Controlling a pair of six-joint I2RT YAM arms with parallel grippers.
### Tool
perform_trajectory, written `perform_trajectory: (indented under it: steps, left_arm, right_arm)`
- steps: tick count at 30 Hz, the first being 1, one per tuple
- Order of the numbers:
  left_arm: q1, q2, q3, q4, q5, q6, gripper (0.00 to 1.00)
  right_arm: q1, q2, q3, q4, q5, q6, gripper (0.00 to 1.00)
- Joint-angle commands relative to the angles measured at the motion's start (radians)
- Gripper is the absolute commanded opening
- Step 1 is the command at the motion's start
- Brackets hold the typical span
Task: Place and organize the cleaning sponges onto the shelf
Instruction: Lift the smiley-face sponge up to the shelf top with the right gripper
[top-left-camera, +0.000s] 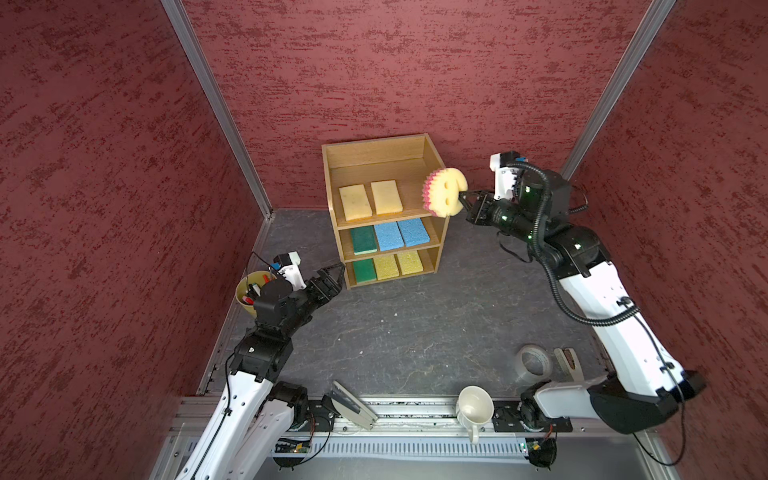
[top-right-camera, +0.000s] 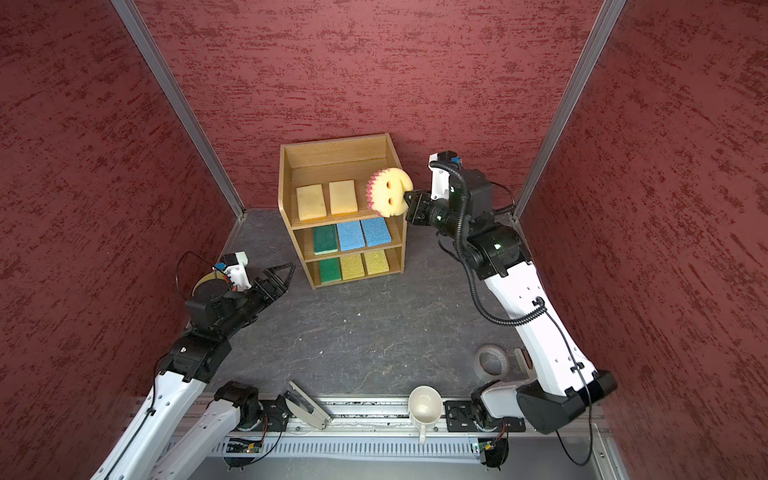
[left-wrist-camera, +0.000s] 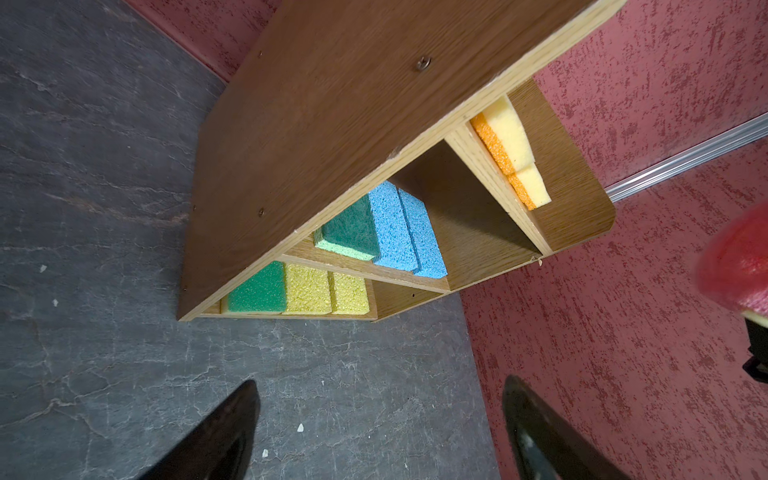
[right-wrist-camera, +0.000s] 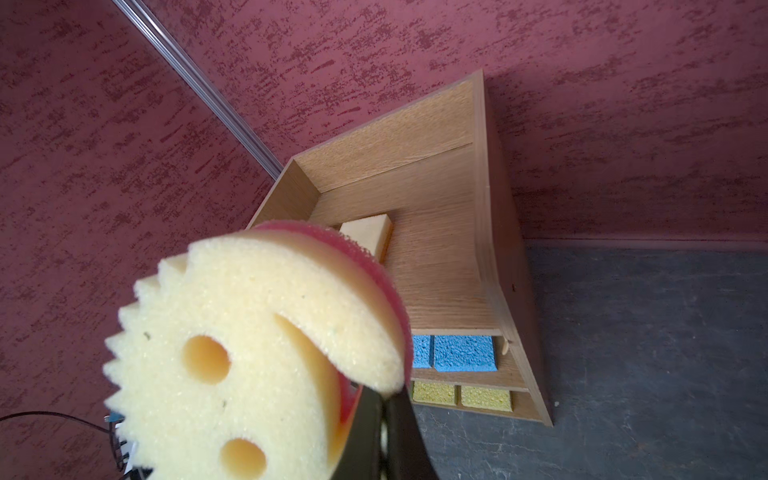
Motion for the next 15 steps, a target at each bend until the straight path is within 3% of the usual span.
perform_trajectory:
  steps: [1, 15]
  left_arm:
    - [0.01, -0.007, -0.006, 0.02, 0.011, -0.004, 0.91]
    - [0.019, 0.02, -0.006, 0.049, 0.035, 0.015, 0.91]
  right_arm:
    - [0.025, 0.074, 0.101, -0.043, 0.089, -0.056, 0.0]
    - [0.029, 0.411, 0.455, -0.143, 0.193, -0.093, 0.0]
